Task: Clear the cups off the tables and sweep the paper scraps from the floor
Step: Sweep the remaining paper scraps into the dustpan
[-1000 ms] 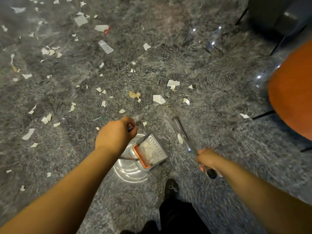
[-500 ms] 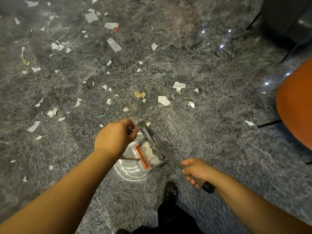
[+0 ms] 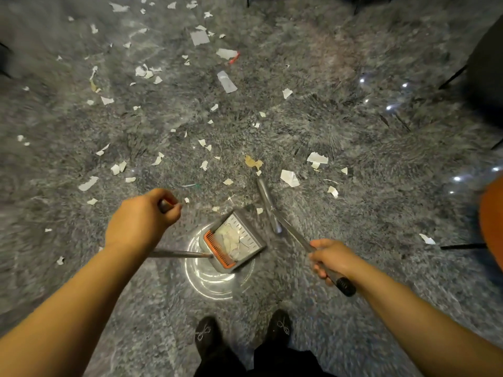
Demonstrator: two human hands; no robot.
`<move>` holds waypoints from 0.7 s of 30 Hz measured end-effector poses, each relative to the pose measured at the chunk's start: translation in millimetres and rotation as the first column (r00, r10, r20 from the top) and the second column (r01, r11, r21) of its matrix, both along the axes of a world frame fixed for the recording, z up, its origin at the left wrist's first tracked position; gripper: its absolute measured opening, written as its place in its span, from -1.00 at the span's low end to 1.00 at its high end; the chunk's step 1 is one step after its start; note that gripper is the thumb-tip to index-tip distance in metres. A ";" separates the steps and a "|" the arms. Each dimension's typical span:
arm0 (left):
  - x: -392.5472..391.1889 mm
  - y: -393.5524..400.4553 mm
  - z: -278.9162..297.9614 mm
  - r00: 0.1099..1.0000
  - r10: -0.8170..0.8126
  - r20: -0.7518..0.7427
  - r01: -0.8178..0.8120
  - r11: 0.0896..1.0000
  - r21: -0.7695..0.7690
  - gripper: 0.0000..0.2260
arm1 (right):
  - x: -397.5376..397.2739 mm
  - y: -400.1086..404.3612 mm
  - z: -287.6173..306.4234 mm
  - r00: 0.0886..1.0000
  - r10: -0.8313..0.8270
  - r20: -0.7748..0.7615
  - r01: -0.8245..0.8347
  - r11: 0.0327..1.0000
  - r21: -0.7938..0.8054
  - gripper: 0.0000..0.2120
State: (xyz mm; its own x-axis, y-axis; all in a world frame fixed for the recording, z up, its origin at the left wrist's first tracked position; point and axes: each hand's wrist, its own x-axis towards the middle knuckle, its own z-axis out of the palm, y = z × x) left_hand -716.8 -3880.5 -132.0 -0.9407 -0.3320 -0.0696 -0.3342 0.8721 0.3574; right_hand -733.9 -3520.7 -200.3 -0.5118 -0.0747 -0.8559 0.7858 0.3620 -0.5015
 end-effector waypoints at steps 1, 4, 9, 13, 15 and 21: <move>0.0 -12.0 2.5 1.000 0.018 -0.008 -0.018 1.000 -0.007 -0.88 | -6.1 -5.9 -1.9 1.000 -0.009 -0.004 0.009 1.000 0.011 -0.64; -4.9 -49.3 9.1 0.997 0.069 -0.027 -0.069 0.997 -0.032 -0.86 | -22.9 -24.2 -9.5 0.999 -0.035 -0.025 0.036 0.999 0.025 -0.52; -34.9 -111.2 6.2 0.998 0.063 0.006 -0.062 0.998 -0.031 -0.85 | -54.8 -61.2 -24.0 1.000 -0.003 -0.031 0.006 0.997 0.079 -0.48; -70.2 -143.0 -4.4 0.999 -0.001 0.042 0.003 0.999 -0.051 -0.85 | -87.7 -90.2 -30.1 0.999 0.026 -0.024 -0.023 0.990 0.139 -0.53; -90.9 -157.8 -12.3 0.996 -0.031 0.080 0.034 0.999 -0.031 -0.85 | -105.2 -110.1 -33.8 0.999 0.052 0.003 -0.052 0.982 0.179 -0.57; -135.8 -190.6 -23.4 0.988 -0.088 0.127 0.093 0.995 -0.031 -0.88 | -143.6 -171.1 -52.0 0.991 0.124 0.057 -0.134 0.956 0.260 -0.77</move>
